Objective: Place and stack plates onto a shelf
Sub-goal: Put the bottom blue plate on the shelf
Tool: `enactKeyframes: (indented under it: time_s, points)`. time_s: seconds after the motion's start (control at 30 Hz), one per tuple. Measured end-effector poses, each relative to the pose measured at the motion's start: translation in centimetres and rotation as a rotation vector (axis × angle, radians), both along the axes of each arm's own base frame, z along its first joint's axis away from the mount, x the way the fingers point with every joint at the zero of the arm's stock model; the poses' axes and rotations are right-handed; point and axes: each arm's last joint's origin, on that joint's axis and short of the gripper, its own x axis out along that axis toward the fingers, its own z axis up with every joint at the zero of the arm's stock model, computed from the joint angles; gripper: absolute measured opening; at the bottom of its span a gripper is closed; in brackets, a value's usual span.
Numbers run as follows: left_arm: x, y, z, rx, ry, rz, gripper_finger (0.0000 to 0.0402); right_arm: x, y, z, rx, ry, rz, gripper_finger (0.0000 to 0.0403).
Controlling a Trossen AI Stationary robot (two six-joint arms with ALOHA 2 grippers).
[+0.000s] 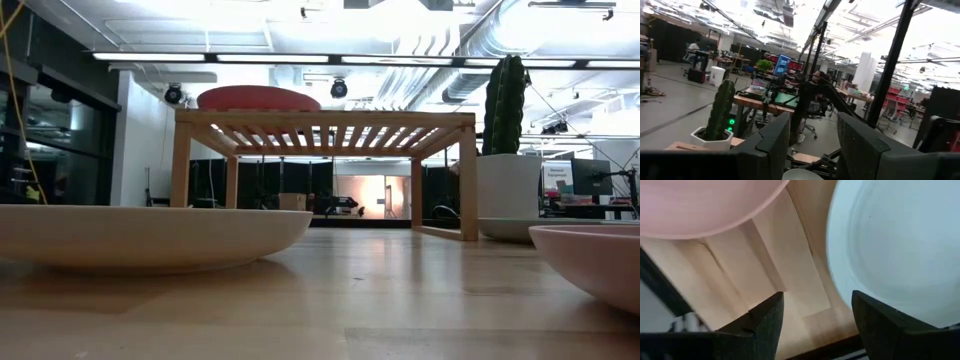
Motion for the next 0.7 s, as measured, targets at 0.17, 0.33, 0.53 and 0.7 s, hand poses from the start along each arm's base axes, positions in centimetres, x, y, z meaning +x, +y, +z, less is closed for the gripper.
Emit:
enactKeyframes:
  time_s: [0.17, 0.33, 0.53, 0.7]
  points:
    - [0.0, 0.1, 0.0, 0.007, 0.0, 0.04, 0.0152, -0.6, 0.7, -1.0, -0.058, -0.029, 0.031, 0.0204]
    - [0.0, 0.2, 0.0, 0.004, 0.0, 0.057, 0.0152, -0.3, 0.8, -2.2, -0.109, -0.034, 0.075, 0.0188]
    - [0.0, 0.2, 0.0, 0.003, 0.0, 0.057, 0.0152, 0.8, 0.5, -3.4, -0.16, -0.021, 0.087, 0.0183]
    - [0.0, 0.2, 0.0, 0.003, 0.0, 0.057, 0.0152, 1.5, 0.1, -4.0, -0.194, -0.023, 0.094, 0.0183]
